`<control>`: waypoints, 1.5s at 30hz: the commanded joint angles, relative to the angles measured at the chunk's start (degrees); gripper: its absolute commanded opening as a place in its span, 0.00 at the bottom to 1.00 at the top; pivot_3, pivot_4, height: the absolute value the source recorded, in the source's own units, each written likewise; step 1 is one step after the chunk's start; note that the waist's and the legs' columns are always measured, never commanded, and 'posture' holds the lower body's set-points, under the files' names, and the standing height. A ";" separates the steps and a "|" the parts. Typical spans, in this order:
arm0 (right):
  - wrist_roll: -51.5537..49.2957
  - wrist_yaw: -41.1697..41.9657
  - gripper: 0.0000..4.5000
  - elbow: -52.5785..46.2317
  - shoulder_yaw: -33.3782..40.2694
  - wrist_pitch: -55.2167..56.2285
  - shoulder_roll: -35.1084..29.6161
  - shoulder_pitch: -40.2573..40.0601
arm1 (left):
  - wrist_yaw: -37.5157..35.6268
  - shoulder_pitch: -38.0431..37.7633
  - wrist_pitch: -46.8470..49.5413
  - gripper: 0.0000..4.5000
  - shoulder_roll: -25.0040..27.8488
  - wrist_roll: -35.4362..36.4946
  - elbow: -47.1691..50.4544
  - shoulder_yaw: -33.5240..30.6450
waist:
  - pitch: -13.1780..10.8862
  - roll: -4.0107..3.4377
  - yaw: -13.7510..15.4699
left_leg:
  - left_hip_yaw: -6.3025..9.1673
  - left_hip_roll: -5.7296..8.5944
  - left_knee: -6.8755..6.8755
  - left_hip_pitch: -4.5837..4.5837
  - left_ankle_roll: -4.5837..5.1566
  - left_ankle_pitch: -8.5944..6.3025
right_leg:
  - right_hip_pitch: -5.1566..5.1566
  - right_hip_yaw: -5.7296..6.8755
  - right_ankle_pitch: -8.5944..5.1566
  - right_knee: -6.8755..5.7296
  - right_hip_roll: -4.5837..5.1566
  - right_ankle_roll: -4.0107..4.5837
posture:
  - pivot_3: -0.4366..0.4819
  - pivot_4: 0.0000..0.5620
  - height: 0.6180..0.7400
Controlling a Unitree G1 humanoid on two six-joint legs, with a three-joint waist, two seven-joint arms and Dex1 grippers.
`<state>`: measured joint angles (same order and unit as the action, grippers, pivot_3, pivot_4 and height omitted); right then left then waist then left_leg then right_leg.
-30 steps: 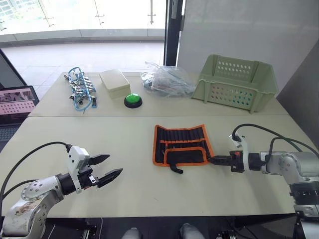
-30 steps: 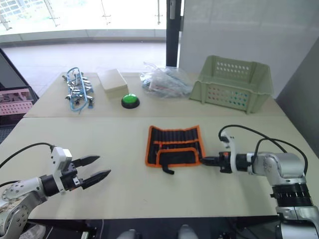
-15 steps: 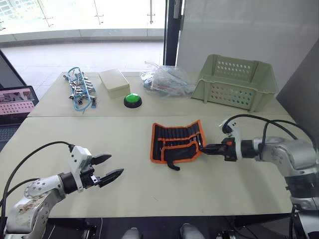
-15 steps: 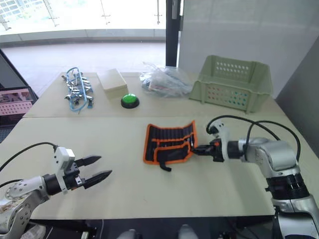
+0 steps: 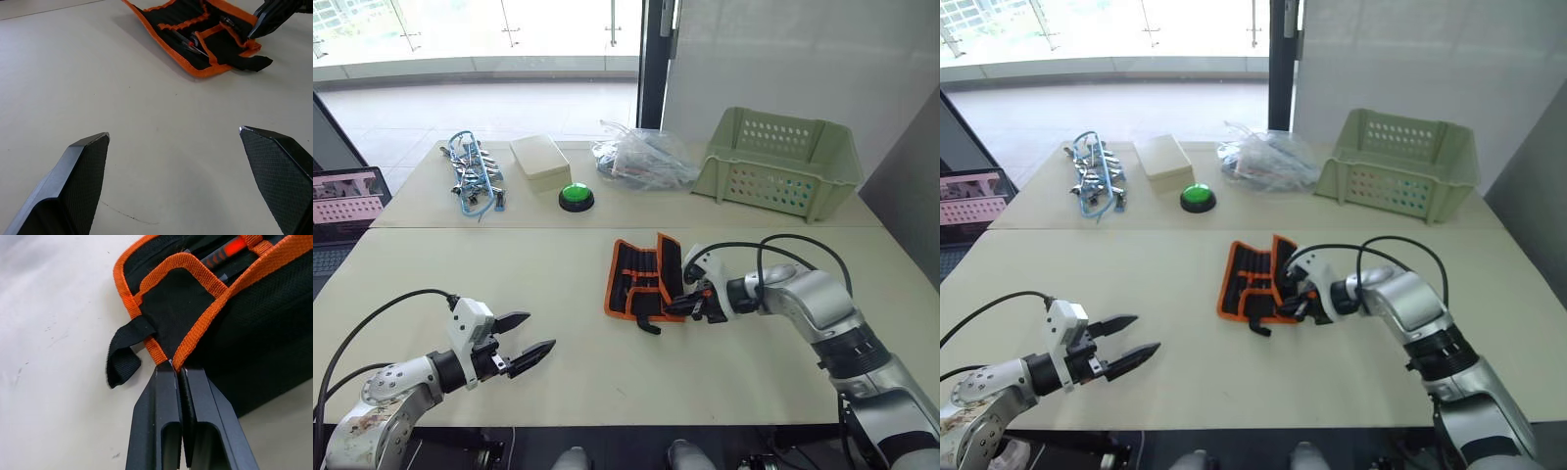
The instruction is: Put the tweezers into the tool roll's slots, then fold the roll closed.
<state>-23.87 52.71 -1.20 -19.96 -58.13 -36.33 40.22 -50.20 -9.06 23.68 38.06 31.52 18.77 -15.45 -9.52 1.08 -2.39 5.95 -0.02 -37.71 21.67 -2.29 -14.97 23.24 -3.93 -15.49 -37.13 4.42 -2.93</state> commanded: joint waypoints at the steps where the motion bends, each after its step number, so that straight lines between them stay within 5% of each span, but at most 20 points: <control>1: 0.73 -1.35 0.01 -0.64 -0.29 -1.55 2.02 1.38 | 0.84 -0.12 -2.02 1.00 -0.13 -0.51 1.76 -1.30 | 0.00 0.00 -0.01 | 0.00 0.01 0.00 0.01 0.00 0.00 | 0.00 0.00 0.00 0.01 0.01 0.00 | 0.48 0.27 1.00; 7: -0.07 -0.47 0.01 0.53 -0.20 -4.70 4.37 2.80 | 0.77 0.25 -2.64 1.00 0.06 -0.76 1.29 -0.69 | 0.00 0.00 -0.18 | 0.02 -0.03 0.02 -0.03 0.00 0.00 | 0.01 0.00 0.01 -0.02 -0.03 0.01 | 0.48 0.27 1.00; 14: -3.50 5.07 0.51 -2.36 2.83 -3.15 2.84 2.43 | 0.07 1.07 -2.10 1.00 0.73 -0.23 0.95 -0.82 | 0.00 0.00 -0.05 | 0.01 0.00 0.00 0.00 0.00 0.00 | 0.01 0.01 0.01 -0.01 -0.01 0.01 | 0.48 0.27 1.00; 20: -3.19 7.24 0.95 -2.85 8.42 8.66 1.71 0.64 | 0.41 2.94 -0.88 1.00 1.03 -0.26 -0.16 -0.29 | 0.00 0.00 -0.03 | 0.01 0.00 0.00 -0.01 0.00 0.00 | 0.00 0.02 0.01 -0.01 -0.01 0.01 | 0.48 0.27 1.00; 24: -5.63 3.41 0.95 -0.82 15.91 12.02 6.08 0.10 | 1.29 5.06 1.39 1.00 0.69 0.72 -0.42 -0.12 | 0.00 0.00 -0.17 | 0.01 0.00 -0.01 0.00 0.00 0.00 | 0.01 0.02 0.01 -0.03 -0.01 0.01 | 0.48 0.27 1.00; 28: 0.07 4.14 0.95 2.44 13.19 20.67 6.17 -2.37 | 3.53 8.81 4.80 1.00 -0.41 2.46 -1.65 -0.22 | 0.00 0.00 -0.07 | 0.02 0.00 -0.01 -0.02 0.00 0.00 | 0.01 0.02 0.01 -0.07 -0.01 0.01 | 0.48 0.27 1.00; 32: 7.82 3.07 0.69 9.98 9.27 33.23 7.61 -5.50 | 6.87 13.20 12.17 1.00 -1.90 5.26 -2.53 0.88 | 0.01 0.02 0.01 | 0.02 0.03 -0.04 -0.02 0.00 0.00 | -0.02 0.03 0.01 -0.06 0.01 0.00 | 0.48 0.27 1.00; 41: 15.01 1.87 0.01 19.64 7.05 42.93 9.51 -7.00 | 13.54 22.74 29.38 1.00 -7.47 11.51 -6.21 5.66 | 0.04 0.06 -0.17 | 0.03 0.05 -0.09 -0.11 -0.01 0.01 | 0.00 0.01 0.01 -0.32 0.01 0.00 | 0.48 0.27 1.00; 45: 16.07 2.33 0.01 19.94 6.49 43.25 9.73 -7.55 | 15.61 26.59 31.18 1.00 -9.91 10.39 -9.97 7.29 | 0.04 0.06 -0.14 | 0.03 0.06 -0.09 -0.22 -0.08 0.04 | -0.06 0.00 0.01 -0.42 0.00 0.00 | 0.48 0.27 1.00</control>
<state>-9.68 54.91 17.56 -12.44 -14.69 -26.46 33.42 -35.39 16.10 54.19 28.44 42.05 9.23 -8.22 -9.48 1.14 -2.52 5.98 0.04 -37.80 21.42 -2.38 -14.92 23.17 -3.93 -15.48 -37.57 4.42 -2.93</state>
